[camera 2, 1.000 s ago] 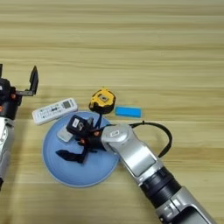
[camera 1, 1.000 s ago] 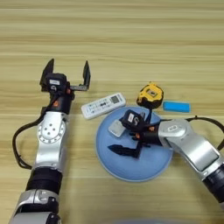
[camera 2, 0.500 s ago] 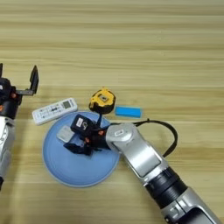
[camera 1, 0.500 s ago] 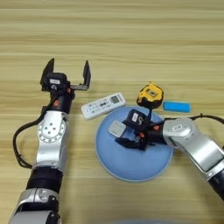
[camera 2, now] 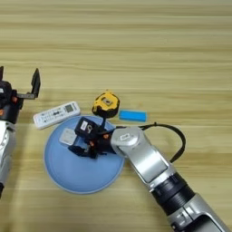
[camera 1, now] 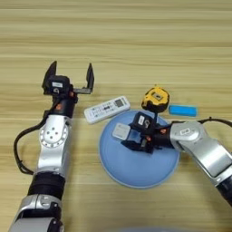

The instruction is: Move the objects on the table

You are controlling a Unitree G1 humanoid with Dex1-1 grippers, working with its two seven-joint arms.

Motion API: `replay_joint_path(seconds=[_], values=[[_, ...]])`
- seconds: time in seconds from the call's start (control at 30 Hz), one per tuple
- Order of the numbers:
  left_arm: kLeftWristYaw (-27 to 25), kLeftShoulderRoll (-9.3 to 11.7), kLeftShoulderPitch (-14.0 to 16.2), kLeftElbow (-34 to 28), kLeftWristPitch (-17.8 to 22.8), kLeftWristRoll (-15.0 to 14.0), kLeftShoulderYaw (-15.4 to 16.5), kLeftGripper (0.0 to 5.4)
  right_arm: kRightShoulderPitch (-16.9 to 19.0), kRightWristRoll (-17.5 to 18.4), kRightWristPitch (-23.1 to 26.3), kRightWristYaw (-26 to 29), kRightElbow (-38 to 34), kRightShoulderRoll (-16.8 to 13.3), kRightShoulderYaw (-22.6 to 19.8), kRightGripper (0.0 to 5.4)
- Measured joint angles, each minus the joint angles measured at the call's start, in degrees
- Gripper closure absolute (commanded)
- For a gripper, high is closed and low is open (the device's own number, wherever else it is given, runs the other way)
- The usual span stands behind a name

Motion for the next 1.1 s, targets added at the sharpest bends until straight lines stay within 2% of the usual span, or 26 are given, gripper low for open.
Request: replay_joint_path(seconds=[0.33, 0.57, 0.77, 0.8, 0.9, 0.97, 1.0, 1.07, 1.1], values=[[-0.22, 0.01, -0.09, 0.19, -0.09, -0.02, 0.0, 0.0, 0.0, 0.03, -0.4, 0.28, 0.01, -0.04, -0.27, 2.94], [-1.67, 0.03, -0.02, -0.25, -0.38, -0.81, 0.03, 0.0, 0.11, 2.2, 0.18, 1.88, -4.92, -1.49, -3.09, 2.94], [-9.73, 0.3, 1.87, -8.13, 0.47, -9.26, -0.18, 0.0, 0.26, 4.44, 0.6, 5.01, -8.67, -5.81, -6.71, 2.94], [-11.94, 0.88, 2.36, -9.86, 1.3, -10.54, -0.67, 0.0, 0.3, 4.96, 0.73, 5.38, -8.92, -6.48, -7.12, 2.94], [-21.85, 4.94, 4.91, -17.72, 6.94, -16.15, -3.26, 0.0, 0.6, 5.55, 1.0, 6.94, -9.19, -9.1, -8.61, 2.94], [-28.82, 9.43, 6.46, -24.34, 11.48, -20.57, -4.44, 0.0, 0.76, 6.08, 0.78, 8.24, -9.26, -11.03, -9.47, 2.94], [-32.67, 12.58, 7.33, -28.04, 13.87, -21.78, -5.22, 0.0, 0.83, 6.14, 0.29, 9.16, -9.25, -12.15, -9.75, 2.94], [-38.8, 17.56, 8.59, -32.11, 18.3, -22.86, -6.78, 0.0, 0.84, 6.32, -0.74, 10.58, -9.05, -13.57, -10.08, 2.94], [-40.45, 18.87, 8.99, -32.79, 19.39, -22.97, -7.17, 0.0, 0.84, 6.32, -1.11, 10.99, -8.94, -14.07, -10.19, 2.94]])
